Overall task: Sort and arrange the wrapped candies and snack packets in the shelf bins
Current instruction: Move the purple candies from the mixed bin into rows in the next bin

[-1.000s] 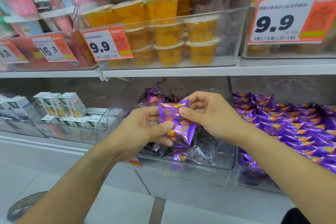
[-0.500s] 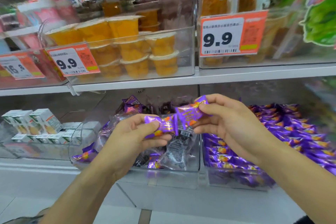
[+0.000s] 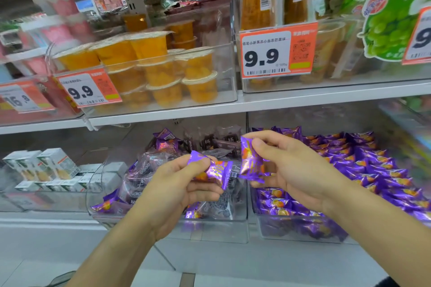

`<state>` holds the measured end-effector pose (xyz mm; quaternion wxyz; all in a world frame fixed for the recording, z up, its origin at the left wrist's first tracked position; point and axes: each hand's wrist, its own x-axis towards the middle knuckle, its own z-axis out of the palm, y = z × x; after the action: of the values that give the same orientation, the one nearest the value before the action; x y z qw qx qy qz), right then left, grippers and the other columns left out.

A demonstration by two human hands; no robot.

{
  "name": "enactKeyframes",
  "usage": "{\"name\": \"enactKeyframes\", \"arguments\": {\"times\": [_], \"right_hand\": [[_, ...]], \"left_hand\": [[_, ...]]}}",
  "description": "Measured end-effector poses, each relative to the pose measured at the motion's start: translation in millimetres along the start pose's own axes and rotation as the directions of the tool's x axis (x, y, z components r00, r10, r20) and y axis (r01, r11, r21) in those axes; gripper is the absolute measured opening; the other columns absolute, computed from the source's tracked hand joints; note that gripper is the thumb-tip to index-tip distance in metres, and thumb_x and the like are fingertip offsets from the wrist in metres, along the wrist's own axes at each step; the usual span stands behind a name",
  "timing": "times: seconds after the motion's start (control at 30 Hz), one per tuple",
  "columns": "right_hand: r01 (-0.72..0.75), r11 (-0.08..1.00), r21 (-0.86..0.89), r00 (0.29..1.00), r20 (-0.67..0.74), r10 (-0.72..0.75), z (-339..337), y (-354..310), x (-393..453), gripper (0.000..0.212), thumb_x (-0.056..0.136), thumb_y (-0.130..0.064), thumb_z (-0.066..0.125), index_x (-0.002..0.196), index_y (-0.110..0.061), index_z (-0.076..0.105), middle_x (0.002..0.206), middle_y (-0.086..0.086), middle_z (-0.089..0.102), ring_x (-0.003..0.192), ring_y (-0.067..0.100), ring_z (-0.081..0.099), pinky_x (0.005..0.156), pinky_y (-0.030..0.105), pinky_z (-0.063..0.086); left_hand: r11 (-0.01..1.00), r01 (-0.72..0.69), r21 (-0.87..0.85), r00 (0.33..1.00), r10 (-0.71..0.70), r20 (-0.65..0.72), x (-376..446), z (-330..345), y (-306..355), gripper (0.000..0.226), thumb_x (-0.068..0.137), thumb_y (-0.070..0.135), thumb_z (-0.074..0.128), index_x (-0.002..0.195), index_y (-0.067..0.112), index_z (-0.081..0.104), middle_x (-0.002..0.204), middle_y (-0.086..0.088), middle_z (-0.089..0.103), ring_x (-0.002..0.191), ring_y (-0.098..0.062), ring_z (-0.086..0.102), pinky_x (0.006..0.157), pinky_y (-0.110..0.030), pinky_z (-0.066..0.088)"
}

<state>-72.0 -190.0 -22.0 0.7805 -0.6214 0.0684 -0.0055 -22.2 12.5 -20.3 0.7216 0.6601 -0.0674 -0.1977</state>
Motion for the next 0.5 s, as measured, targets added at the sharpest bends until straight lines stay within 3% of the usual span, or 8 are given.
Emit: {"name": "enactKeyframes", "arguments": {"times": [0.1,0.17,0.23,0.37,0.5], "right_hand": [[0.032,0.997,-0.069,0.999,-0.01,-0.033,0.1,1.6,0.6,0.034,0.084,-0.033,0.068,0.115,-0.019,0.069,0.09,0.007,0.072,0.076,0.017,0.062,0.072,0.036,0.056],[0.03,0.999,-0.032,0.999,-0.011,-0.031,1.5,1.0,0.1,0.04,0.077,-0.033,0.071,0.11,-0.012,0.068,0.085,0.006,0.074,0.068,0.013,0.064,0.063,0.026,0.055],[0.026,0.999,-0.027,1.0,-0.011,-0.026,2.8,0.3,-0.8,0.033,0.082,-0.032,0.068,0.106,-0.01,0.07,0.084,0.01,0.073,0.065,0.012,0.063,0.057,0.023,0.053],[-0.005,0.998,-0.058,1.0,-0.027,0.003,1.7,0.7,-1.2,0.02,0.097,-0.024,0.058,0.106,-0.018,0.074,0.1,0.015,0.074,0.07,0.015,0.064,0.061,0.025,0.053],[-0.005,0.999,-0.045,1.0,-0.016,0.005,0.6,2.1,0.2,0.017,0.097,-0.017,0.06,0.102,-0.018,0.076,0.084,0.003,0.072,0.063,0.009,0.06,0.066,0.024,0.05]], "left_hand": [[1.0,-0.013,0.023,0.999,0.012,0.047,-2.7,1.8,2.2,0.019,0.087,0.015,0.063,0.096,0.001,0.07,0.077,-0.02,0.068,0.067,-0.03,0.069,0.057,-0.029,0.058],[0.998,-0.025,0.053,0.996,0.021,0.081,-3.8,2.3,2.7,0.028,0.085,0.018,0.063,0.102,-0.003,0.068,0.083,-0.023,0.07,0.07,-0.029,0.069,0.06,-0.029,0.059],[0.997,-0.026,0.076,0.993,0.017,0.116,-5.0,3.0,3.2,0.029,0.088,0.017,0.061,0.105,-0.005,0.067,0.089,-0.023,0.071,0.073,-0.029,0.068,0.063,-0.032,0.06],[0.997,0.003,0.073,0.988,-0.014,0.156,-6.6,4.7,2.4,0.03,0.095,0.015,0.053,0.113,-0.007,0.062,0.093,-0.022,0.07,0.075,-0.029,0.066,0.068,-0.037,0.06],[0.999,0.051,-0.004,0.991,-0.05,0.123,-6.8,8.2,1.8,0.042,0.093,0.025,0.051,0.112,-0.011,0.062,0.098,-0.031,0.069,0.08,-0.037,0.068,0.079,-0.045,0.061]]}}
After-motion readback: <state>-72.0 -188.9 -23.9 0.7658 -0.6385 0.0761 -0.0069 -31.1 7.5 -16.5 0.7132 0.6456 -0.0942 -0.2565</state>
